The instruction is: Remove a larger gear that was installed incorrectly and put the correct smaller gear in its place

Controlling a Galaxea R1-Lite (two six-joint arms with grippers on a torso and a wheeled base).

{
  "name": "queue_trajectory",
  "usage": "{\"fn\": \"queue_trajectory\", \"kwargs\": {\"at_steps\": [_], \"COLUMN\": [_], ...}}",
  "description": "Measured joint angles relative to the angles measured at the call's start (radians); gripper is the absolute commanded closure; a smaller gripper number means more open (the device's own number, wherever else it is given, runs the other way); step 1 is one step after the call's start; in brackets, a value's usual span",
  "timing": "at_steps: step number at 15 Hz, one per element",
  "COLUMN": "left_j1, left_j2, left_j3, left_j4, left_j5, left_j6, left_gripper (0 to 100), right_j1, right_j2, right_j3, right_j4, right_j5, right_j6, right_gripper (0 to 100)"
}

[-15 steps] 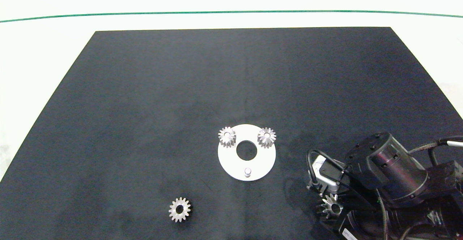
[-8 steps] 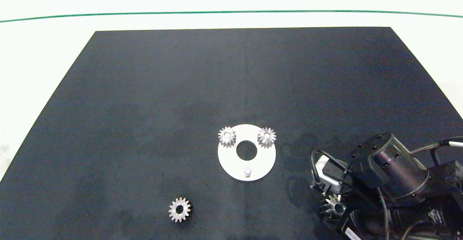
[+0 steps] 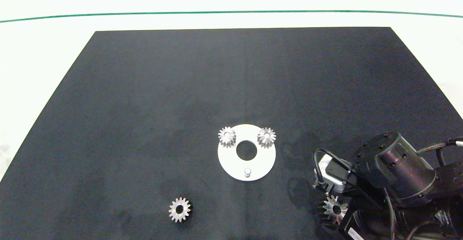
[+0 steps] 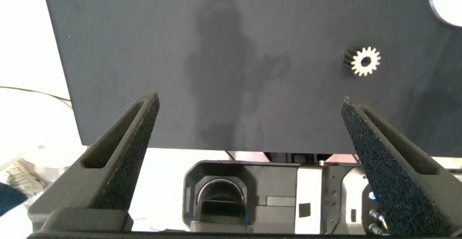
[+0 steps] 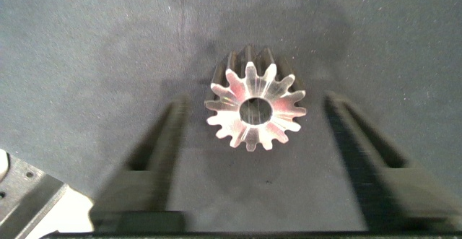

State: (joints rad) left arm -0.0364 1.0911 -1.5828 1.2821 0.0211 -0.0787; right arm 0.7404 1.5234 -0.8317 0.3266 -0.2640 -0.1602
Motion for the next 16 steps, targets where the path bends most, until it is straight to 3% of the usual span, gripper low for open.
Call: {"fn": "queue_trajectory", "kwargs": {"at_steps": [4,6,9,11,13,16], "left_j1": [0.001,0.001,-0.016,-0.075,-0.151,-0.234], "left_j2": [0.005,0.019,0.044,0.060,0.082,0.124], "left_j3": [0.008,0.032,0.090,0.130,0.198,0.325], "left_j4": [0.000,-0.028,-0.095,-0.127,-0.181,-0.357], "left_j5": [0.000,0.000,-0.005,-0.005,-0.004,0.000], "left_j6": [0.001,0.001,0.000,-0.004,-0.007,-0.013], "left_gripper": [0,0,0,0,0,0], "right_j1": [0.000,-0.023,-0.165,-0.291,-0.414,-0.525], "right_j2": [-0.046,-0.108,-0.158,-0.160,-0.144,-0.101], "right_j3": [-0.019,-0.053,-0.185,-0.297,-0.407,-0.532], "right_j4": [-0.005,0.019,0.173,0.297,0.406,0.505], "right_j5": [0.001,0.000,-0.001,-0.001,-0.001,0.000], "right_j6": [0.011,0.047,0.096,0.134,0.154,0.214], "right_gripper": [0,0,0,0,0,0]}}
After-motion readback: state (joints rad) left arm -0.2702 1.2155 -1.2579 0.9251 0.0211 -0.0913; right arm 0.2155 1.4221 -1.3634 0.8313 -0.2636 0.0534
